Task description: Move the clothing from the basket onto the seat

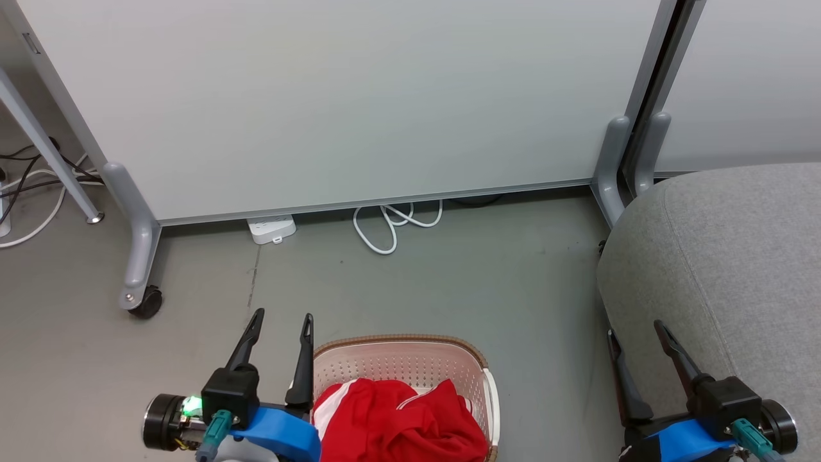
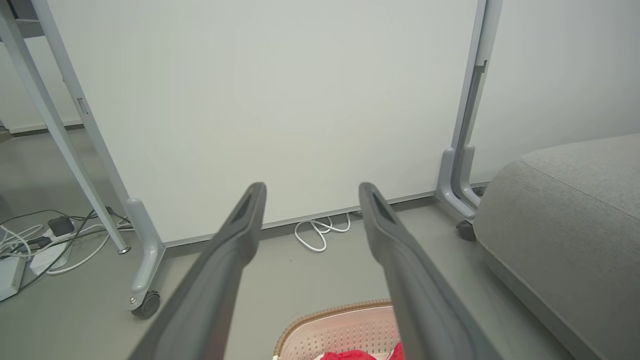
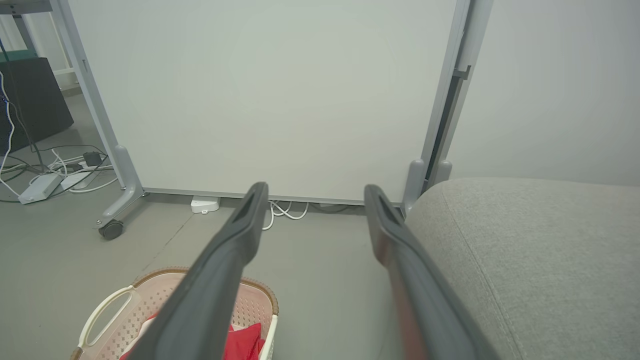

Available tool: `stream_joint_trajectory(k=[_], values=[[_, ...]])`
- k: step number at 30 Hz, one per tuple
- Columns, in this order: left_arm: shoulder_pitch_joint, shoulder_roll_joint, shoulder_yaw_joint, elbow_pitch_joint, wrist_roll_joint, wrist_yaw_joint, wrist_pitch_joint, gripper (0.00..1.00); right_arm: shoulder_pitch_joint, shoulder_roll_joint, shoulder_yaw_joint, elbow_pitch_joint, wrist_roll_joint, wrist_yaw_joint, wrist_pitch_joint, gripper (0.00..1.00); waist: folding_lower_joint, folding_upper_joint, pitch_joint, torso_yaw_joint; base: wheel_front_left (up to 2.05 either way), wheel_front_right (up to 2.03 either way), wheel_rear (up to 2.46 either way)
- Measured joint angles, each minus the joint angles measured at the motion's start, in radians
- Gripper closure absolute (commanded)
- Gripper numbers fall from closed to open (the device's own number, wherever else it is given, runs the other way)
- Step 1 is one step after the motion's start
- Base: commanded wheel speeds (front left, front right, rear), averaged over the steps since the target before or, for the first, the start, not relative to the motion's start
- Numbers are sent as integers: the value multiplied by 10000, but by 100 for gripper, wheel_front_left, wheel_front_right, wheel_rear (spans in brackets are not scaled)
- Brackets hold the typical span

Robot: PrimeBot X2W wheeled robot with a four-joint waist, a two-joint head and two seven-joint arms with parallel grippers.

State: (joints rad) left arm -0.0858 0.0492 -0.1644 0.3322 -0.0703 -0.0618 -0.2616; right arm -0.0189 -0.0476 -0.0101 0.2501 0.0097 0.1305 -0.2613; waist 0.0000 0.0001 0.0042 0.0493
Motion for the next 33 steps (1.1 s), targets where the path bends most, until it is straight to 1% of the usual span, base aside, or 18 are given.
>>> stream_joint_trajectory(k=[7,14,25,29,33], values=[[-495,17,-290,374,236,-267,-2,0,-79,2,117,50,0,0,-2,0,0,0,98,-110,0,0,0],[-1497,201,-972,1227,558,-516,-6,0,-327,-171,290,-2,38,0,-8,0,0,0,546,-438,0,0,0],[-3729,644,-2435,3388,732,-675,-12,0,-1501,-426,506,-278,199,2,-12,0,1,-1,2255,-1119,0,0,0],[-4419,857,-3266,4226,663,-679,-12,0,-2010,-451,681,-399,259,2,-12,0,1,0,2995,-1407,0,0,0],[-5138,1039,-4111,5085,460,-681,-12,0,-2491,-612,851,-491,301,0,-12,0,2,-1,3788,-1665,0,0,0]])
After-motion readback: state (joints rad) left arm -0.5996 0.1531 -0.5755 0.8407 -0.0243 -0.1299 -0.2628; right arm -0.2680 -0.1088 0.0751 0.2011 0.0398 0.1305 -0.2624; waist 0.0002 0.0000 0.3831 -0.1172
